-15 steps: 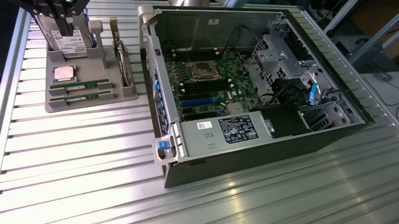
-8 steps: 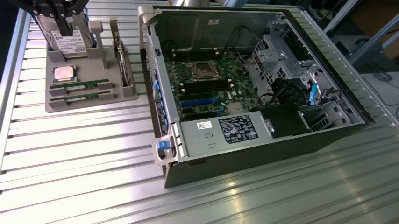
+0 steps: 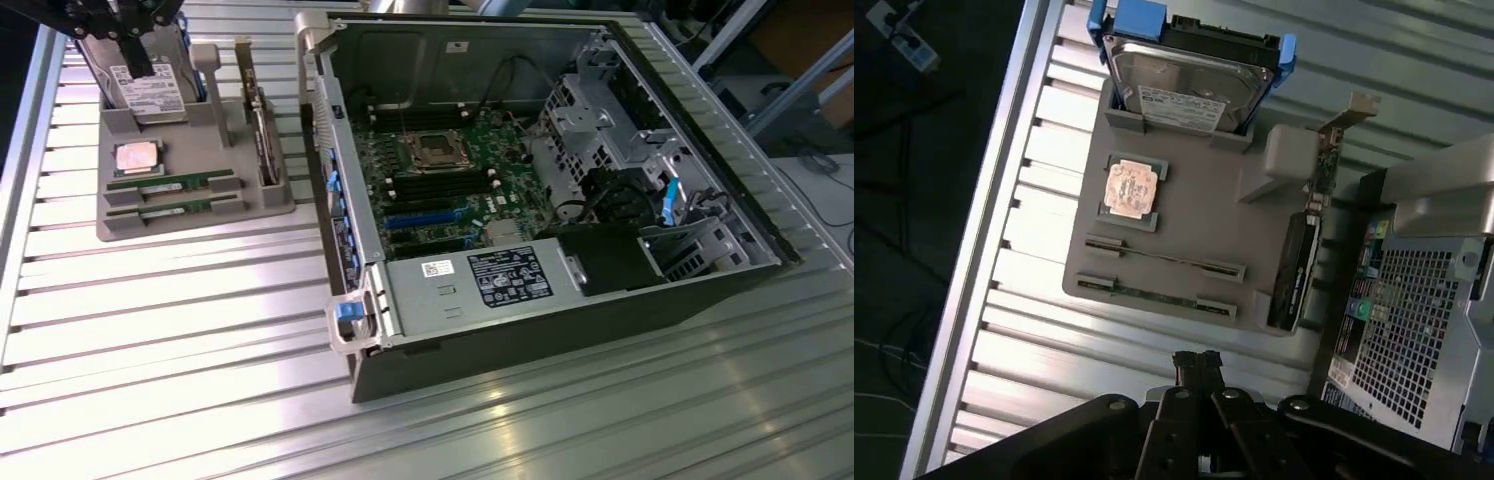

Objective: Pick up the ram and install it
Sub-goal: 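Pick up the ram and move it above insertion slot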

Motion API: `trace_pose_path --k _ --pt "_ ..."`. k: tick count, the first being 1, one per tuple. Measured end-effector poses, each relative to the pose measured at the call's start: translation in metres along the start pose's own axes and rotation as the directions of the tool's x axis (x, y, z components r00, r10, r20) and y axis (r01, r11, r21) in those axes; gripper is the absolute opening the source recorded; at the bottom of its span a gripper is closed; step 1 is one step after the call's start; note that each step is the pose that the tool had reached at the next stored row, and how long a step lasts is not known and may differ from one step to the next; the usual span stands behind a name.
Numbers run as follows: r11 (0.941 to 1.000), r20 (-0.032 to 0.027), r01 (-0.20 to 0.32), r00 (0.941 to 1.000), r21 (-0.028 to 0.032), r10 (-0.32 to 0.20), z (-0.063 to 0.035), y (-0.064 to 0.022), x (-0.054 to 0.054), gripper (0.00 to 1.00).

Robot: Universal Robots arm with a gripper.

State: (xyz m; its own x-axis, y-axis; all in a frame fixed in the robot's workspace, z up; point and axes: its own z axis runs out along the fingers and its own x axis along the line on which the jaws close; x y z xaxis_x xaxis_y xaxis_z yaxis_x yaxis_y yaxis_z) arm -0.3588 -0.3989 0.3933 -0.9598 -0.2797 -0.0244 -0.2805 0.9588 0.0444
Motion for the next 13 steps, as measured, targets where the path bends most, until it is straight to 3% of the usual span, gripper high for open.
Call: trace_pose_path --k 3,5,7,11,13 --pt "0.9974 -0.0031 0.071 0.9974 -0.0018 -0.071 0.0 0.0 0.0 0.11" --pt "0.9909 -0.0057 0.135 0.9909 -0.0037 -0.135 0.0 0.0 0.0 0.11" --pt "0.9784 -0.0086 0.207 0.9784 -0.006 -0.207 0.0 0.0 0.0 0.11" --pt "0.9651 -0.0108 0.262 0.965 -0.0079 -0.262 0.0 0.0 0.0 0.11" --pt "0.95 -0.0126 0.312 0.9499 -0.0098 -0.312 0.0 0.0 0.0 0.11"
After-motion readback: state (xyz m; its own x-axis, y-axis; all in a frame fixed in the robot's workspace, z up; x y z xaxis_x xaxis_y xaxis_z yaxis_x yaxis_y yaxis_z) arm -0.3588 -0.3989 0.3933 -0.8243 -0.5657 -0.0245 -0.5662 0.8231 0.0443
